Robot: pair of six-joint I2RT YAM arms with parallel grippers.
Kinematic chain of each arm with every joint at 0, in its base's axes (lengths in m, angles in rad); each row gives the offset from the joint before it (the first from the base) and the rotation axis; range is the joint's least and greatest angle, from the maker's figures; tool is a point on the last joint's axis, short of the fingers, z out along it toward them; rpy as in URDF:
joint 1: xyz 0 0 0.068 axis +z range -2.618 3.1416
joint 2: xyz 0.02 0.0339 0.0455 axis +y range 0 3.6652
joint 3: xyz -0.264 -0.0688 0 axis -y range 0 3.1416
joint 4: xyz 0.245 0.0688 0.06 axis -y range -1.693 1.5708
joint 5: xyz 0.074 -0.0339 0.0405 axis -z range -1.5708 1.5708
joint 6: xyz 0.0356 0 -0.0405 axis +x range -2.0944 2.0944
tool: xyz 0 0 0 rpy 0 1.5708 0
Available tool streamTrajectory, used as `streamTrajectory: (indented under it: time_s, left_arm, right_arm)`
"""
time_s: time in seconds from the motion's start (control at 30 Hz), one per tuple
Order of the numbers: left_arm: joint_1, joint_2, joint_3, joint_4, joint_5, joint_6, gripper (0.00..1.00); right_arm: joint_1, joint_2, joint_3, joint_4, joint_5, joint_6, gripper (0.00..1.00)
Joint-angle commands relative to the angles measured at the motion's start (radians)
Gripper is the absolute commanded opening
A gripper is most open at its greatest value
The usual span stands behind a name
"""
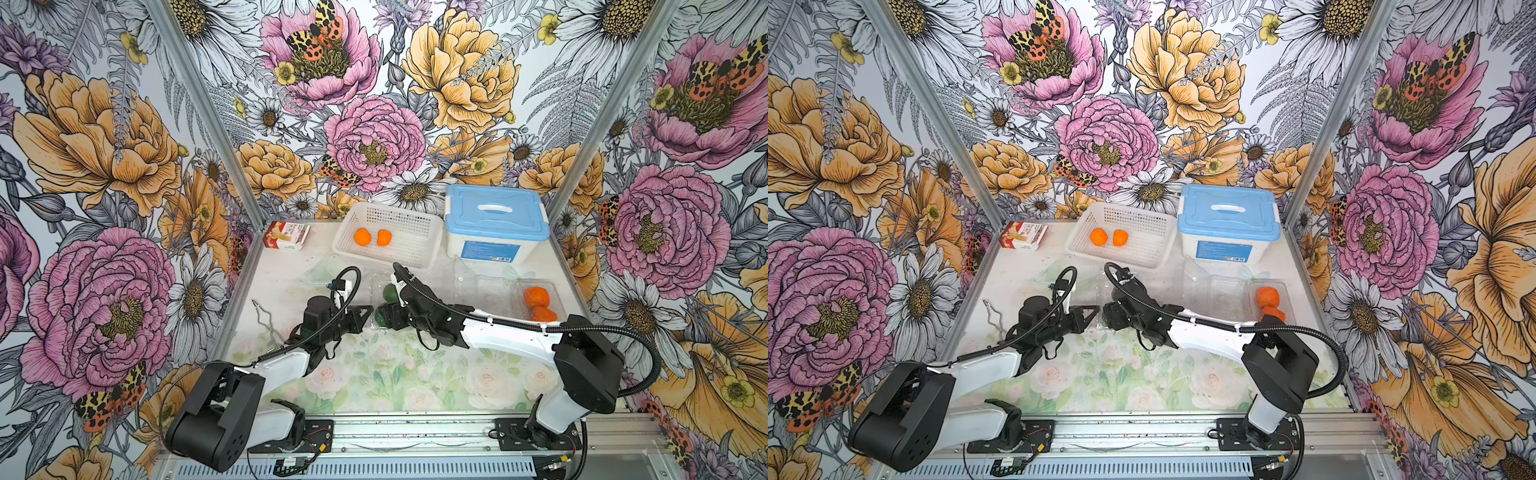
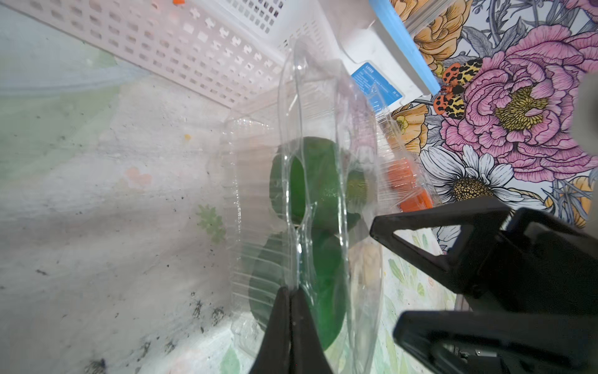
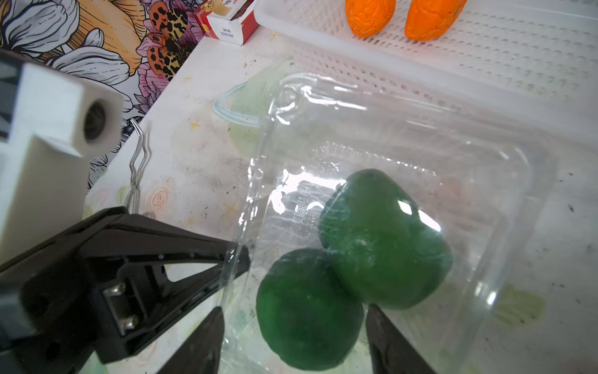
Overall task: Take oranges out of containers
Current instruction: Open the packing box at the center of the board.
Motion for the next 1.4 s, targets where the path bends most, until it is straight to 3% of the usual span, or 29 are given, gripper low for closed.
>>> streamTrajectory:
  time_s: [0.0, 0.37, 0.73, 1.37]
  left_arm:
    - [-0.024, -0.049, -0.014, 0.042, -0.045, 0.044, 0.0]
    - [-0.154, -0.17, -0.007, -0.045, -0.186, 0.163, 0.0]
    - [-0.152, -0.194, -0.005, -0.102, -0.254, 0.164, 0.0]
    - [-0.148, -0.209, -0.023, -0.057, -0.221, 0.17, 0.0]
  right_arm:
    - [0.01, 0.018, 0.032, -0.013, 0.017, -0.017, 0.68]
    - [0.017, 0.024, 0.049, -0.012, -0.014, -0.001, 0.68]
    - [0.017, 0.013, 0.043, 0.009, -0.059, 0.03, 0.71]
    - [0.019, 0.024, 0.031, 0.056, -0.079, 0.039, 0.69]
